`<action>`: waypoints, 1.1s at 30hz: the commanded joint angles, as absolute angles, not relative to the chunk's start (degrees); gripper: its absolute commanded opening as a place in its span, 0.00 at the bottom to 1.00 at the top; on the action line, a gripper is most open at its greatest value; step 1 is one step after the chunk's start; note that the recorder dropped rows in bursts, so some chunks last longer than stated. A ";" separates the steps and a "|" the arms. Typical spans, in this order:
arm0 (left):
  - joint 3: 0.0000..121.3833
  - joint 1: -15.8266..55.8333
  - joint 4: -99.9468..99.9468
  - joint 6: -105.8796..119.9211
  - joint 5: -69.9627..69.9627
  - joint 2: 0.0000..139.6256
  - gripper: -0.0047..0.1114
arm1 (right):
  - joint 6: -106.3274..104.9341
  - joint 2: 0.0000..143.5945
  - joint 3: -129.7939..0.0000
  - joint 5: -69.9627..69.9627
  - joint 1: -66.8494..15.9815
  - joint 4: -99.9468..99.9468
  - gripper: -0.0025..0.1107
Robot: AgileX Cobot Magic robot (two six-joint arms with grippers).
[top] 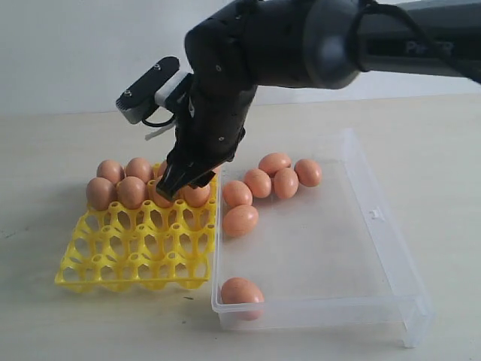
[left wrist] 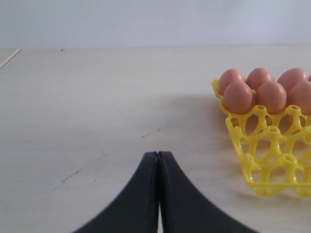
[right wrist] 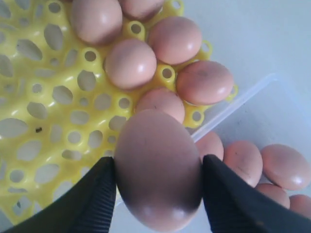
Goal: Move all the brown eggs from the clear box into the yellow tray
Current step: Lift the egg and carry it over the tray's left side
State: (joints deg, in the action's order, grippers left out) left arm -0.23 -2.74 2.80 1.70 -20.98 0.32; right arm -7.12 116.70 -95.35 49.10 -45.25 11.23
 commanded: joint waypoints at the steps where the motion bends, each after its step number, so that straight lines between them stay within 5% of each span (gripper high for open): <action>1: 0.00 -2.24 3.11 1.59 -20.27 0.00 0.04 | -11.05 121.37 -102.88 60.68 -45.64 12.20 0.02; 21: 0.00 -2.24 3.11 1.59 -20.27 0.00 0.04 | -19.08 133.62 -125.94 69.96 -49.46 -0.57 0.02; 33: 0.00 -2.24 3.11 1.59 -20.27 0.00 0.04 | -15.97 137.34 -128.31 50.53 -49.99 -18.25 0.02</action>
State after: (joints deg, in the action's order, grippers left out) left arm -0.23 -2.74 2.80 1.70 -20.98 0.32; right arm -16.31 136.81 -127.84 53.06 -50.17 -15.33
